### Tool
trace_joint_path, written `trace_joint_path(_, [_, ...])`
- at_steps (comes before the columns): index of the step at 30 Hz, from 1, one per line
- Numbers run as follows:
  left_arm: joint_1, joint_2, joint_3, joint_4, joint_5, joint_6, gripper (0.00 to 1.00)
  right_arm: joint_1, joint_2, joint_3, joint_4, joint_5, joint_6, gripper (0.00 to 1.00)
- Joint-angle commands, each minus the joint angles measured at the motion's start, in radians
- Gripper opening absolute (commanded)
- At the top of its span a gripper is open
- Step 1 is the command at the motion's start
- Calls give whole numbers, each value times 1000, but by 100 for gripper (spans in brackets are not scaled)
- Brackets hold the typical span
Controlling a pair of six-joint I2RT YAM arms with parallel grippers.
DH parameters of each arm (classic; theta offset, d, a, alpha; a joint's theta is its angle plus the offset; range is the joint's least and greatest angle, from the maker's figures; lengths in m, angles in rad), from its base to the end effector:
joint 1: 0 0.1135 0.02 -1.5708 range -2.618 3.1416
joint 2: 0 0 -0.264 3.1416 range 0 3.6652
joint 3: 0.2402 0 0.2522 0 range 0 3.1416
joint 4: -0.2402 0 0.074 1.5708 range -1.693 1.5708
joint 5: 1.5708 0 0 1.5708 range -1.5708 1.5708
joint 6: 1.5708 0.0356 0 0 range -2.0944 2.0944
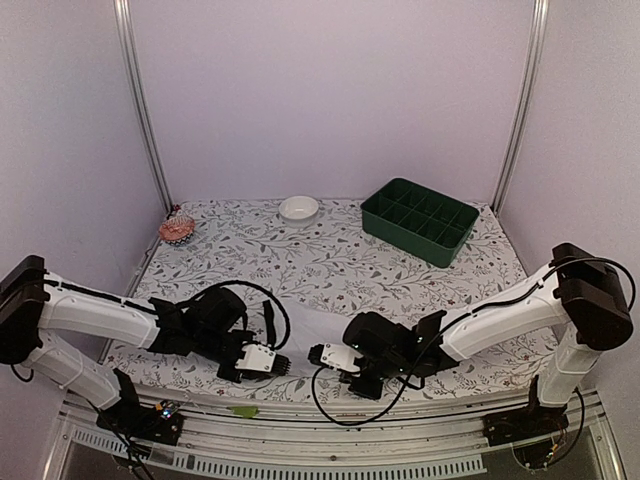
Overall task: Roll the underwear
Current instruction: Pick up the underwear from the center of the board.
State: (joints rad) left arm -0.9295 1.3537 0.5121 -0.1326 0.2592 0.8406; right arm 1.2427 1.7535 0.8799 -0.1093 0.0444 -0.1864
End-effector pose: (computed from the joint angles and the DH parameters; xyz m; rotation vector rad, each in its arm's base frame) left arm 0.1315 -0.1914 0.1389 2.0256 1.5261 -0.3646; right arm 0.1085 0.3138 0.1327 -1.6844 1.9684 0.3455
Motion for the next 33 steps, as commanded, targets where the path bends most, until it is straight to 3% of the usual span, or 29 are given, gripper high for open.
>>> trace_joint_path(1, [-16, 58, 19, 68, -55, 31, 30, -1, -33, -21, -38, 12, 30, 0])
trace_joint_path(9, [-17, 171, 59, 70, -47, 41, 29, -10, -55, -34, -34, 15, 34, 0])
trace_joint_path(14, [-17, 158, 64, 44, -58, 39, 4, -19, -79, -51, -34, 13, 38, 0])
trace_joint_path(16, [-17, 130, 67, 3, -40, 39, 1, -23, -96, -57, -33, 9, 39, 0])
trace_joint_path(23, [-33, 24, 43, -75, 22, 31, 0, -25, -128, -74, -32, -26, 45, 0])
trace_joint_path(33, [-13, 35, 139, -172, 96, -17, 0, -32, -158, -55, -30, -72, 47, 0])
